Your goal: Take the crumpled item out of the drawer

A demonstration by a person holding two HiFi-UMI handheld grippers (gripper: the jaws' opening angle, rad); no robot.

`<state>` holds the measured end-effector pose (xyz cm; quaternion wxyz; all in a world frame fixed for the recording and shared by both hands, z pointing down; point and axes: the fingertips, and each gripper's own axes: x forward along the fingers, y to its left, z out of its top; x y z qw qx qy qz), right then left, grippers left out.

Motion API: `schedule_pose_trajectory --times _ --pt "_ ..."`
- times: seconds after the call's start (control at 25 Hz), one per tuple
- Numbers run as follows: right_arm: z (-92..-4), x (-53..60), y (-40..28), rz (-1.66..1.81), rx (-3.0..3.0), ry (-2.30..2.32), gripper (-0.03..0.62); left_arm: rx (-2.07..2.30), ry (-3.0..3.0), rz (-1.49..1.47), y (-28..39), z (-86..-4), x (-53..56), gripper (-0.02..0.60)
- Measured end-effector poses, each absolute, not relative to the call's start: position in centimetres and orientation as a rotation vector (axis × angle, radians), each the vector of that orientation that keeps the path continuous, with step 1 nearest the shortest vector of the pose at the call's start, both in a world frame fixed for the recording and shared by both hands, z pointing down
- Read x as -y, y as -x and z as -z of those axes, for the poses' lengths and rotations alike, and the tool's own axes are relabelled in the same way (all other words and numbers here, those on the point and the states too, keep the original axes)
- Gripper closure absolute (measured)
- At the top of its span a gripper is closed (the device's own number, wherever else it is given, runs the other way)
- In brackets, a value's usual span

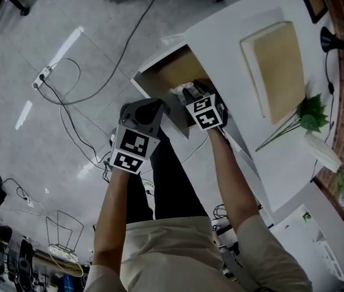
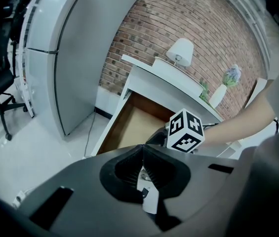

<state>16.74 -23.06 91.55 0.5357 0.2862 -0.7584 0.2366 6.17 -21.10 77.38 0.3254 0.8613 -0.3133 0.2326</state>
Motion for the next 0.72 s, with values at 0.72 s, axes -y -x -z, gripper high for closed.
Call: schedule_pose_trajectory --times 0.72 --pt "-92.9 20.6 -16.1 -0.576 1.752 -0.548 0.516 0.889 -2.217 -0.602 -5.4 -77.8 21.1 0.566"
